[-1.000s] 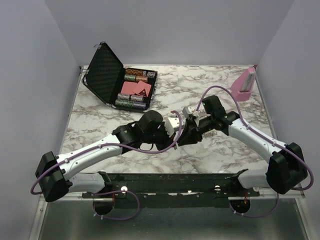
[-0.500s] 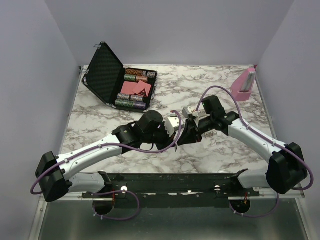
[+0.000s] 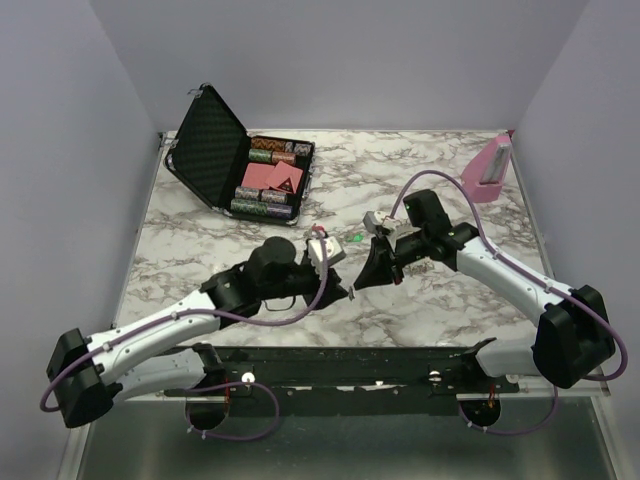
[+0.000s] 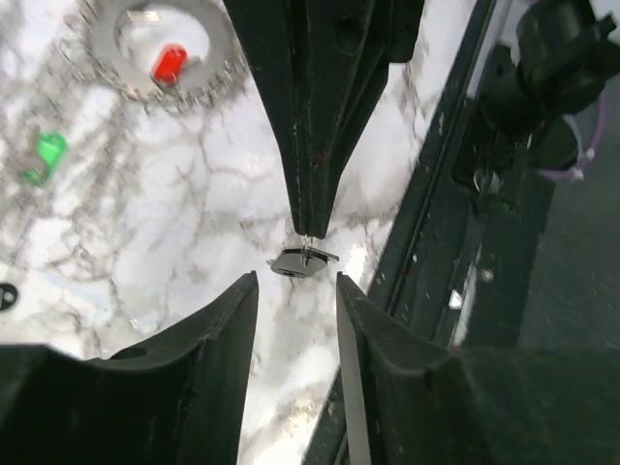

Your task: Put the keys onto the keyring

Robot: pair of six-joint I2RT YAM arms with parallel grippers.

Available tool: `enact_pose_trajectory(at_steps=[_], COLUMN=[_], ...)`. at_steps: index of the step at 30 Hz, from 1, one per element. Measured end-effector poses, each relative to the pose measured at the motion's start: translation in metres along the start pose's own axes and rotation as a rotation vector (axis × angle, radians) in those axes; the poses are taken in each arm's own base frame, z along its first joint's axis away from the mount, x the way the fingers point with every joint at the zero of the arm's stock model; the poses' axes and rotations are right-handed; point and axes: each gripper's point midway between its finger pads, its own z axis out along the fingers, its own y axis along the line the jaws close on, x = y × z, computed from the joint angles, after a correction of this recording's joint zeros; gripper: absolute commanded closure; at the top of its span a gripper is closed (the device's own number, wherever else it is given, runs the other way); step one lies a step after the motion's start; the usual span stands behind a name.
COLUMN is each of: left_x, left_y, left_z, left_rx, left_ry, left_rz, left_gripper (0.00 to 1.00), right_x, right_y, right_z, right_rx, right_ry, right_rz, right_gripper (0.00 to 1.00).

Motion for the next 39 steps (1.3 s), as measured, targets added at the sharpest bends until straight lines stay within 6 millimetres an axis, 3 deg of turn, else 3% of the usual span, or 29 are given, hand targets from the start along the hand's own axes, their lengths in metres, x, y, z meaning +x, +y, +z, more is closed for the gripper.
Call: enact_pose_trajectory(at_steps=[5,8,12,18,24,39], left_x=[-0.004,0.006,0.022,-0.007,-0.025,-0.030], left_y=[0.002,0.008,0.016,0.017,0.016,0.015], left_z=[-0.019,-0.022,-0.017,-0.016,-0.014,-0.007], left_rx=[-0.024,-0.040,-0.062,-0.059,-0.050,-0.036], left_ry=[-0.229,-0.370,-0.430,-0.550,-0.607,-0.616], left_rz=[0.027,0.036,0.021,0.027,0.040,0.047], left_gripper=[0.44,0.48,0.59,0.68,0.69,0.69], right_x=[-0.007,-0.017,-0.020,-0.026,-0.030,-0.032], right_y=[-0.006,-0.012,-0.015,-0.016,-0.017,-0.015], right_z=[-0.006,-0.011,-0.014,-0.014,-0.014,-0.014], right_rx=[0.021,0.031,0.032,0.020,0.018,0.001], right_ry=[-0.027,-0.070,-0.109,-0.139,-0.148,-0.155], right_rz=[0.040,0.061,0.102,0.113,0.107,0.108], right_gripper=[0.99,0.99,0.99,0.99,0.99,0.99])
